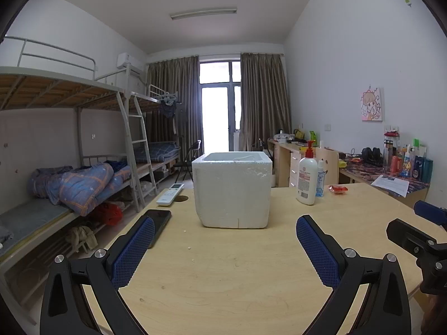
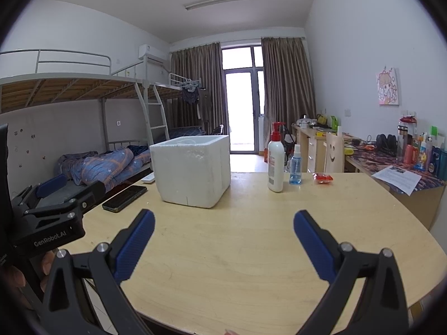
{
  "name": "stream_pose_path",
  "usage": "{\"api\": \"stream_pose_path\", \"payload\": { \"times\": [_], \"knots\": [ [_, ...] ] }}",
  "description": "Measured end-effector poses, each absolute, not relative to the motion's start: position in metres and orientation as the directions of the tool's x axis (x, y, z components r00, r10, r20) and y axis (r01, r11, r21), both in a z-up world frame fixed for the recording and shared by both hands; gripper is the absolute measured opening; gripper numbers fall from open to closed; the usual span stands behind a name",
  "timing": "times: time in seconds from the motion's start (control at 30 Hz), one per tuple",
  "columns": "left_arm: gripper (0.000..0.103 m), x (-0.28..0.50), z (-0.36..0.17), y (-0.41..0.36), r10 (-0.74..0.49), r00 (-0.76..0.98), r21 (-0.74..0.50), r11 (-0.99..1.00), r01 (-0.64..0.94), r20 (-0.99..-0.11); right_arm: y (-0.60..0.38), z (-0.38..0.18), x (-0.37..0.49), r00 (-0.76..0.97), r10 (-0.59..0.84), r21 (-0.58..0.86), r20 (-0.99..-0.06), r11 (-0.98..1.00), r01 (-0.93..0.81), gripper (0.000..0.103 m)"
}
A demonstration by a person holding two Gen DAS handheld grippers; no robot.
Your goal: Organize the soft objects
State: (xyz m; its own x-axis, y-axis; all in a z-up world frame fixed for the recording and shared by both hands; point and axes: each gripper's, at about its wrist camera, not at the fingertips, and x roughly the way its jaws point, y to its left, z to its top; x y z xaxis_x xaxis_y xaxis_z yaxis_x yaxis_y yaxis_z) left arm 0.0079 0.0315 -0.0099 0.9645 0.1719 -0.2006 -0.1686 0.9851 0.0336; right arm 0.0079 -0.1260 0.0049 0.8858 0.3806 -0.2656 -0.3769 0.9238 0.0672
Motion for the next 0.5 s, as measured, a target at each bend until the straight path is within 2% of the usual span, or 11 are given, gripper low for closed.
{"api": "stream_pose_path", "payload": {
  "times": [0.5],
  "knots": [
    [0.102,0.0068,-0.0100,0.0318,0.165,0.966,0.031,0.986,-0.162,-0.201,-0.1244,0.0031,0.0076,0.884,0.385,0.061,-0.267,0.922,-0.383,0.101]
  ]
}}
